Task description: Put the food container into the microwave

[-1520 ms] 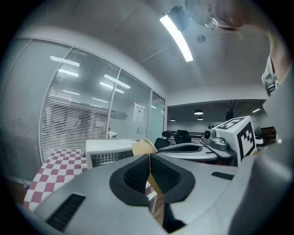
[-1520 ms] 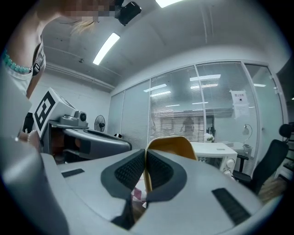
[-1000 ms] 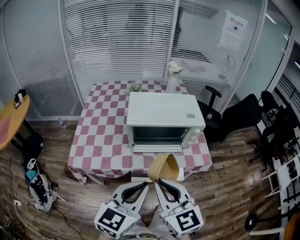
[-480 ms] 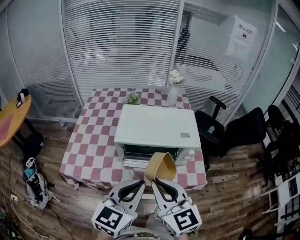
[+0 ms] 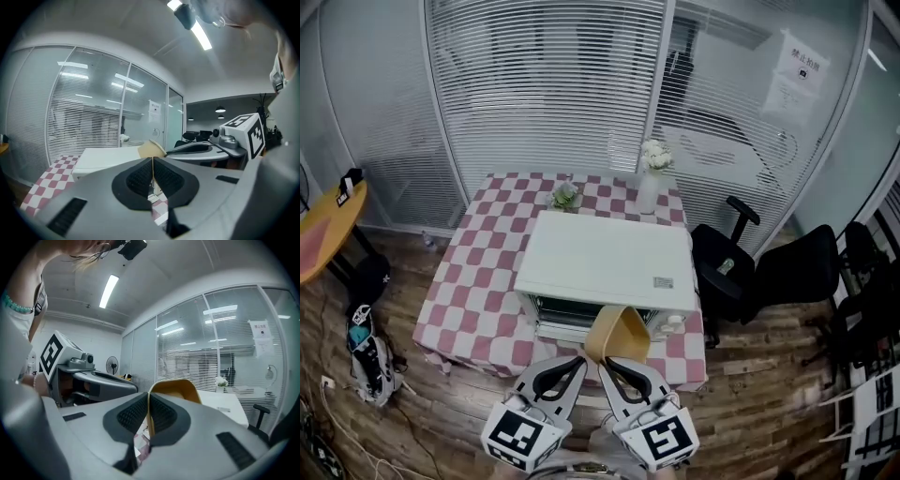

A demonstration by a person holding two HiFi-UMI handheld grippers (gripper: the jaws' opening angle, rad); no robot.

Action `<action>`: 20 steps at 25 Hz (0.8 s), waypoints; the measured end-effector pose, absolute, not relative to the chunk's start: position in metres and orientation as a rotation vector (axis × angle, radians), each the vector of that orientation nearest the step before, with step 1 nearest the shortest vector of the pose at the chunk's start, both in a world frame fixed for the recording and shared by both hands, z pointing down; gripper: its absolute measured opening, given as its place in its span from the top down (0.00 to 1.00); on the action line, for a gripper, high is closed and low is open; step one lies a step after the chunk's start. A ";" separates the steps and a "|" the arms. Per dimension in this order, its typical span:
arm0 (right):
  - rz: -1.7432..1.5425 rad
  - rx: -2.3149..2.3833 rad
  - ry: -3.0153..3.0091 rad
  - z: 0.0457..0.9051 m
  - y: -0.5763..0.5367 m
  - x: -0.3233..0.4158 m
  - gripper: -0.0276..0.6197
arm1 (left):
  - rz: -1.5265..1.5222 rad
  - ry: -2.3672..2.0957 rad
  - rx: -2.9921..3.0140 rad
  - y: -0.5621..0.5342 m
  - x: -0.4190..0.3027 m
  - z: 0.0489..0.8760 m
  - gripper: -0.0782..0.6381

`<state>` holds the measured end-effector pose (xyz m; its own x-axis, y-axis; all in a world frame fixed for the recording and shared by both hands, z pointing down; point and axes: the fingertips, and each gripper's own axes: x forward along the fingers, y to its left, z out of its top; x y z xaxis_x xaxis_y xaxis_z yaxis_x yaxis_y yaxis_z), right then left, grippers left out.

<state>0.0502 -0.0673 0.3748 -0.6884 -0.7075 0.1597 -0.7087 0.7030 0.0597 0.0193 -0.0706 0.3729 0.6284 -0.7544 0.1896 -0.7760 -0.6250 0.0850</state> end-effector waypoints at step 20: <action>0.008 0.531 -2.708 0.440 -0.085 0.001 0.95 | 0.208 -1.651 2.395 -0.089 -0.025 0.392 0.87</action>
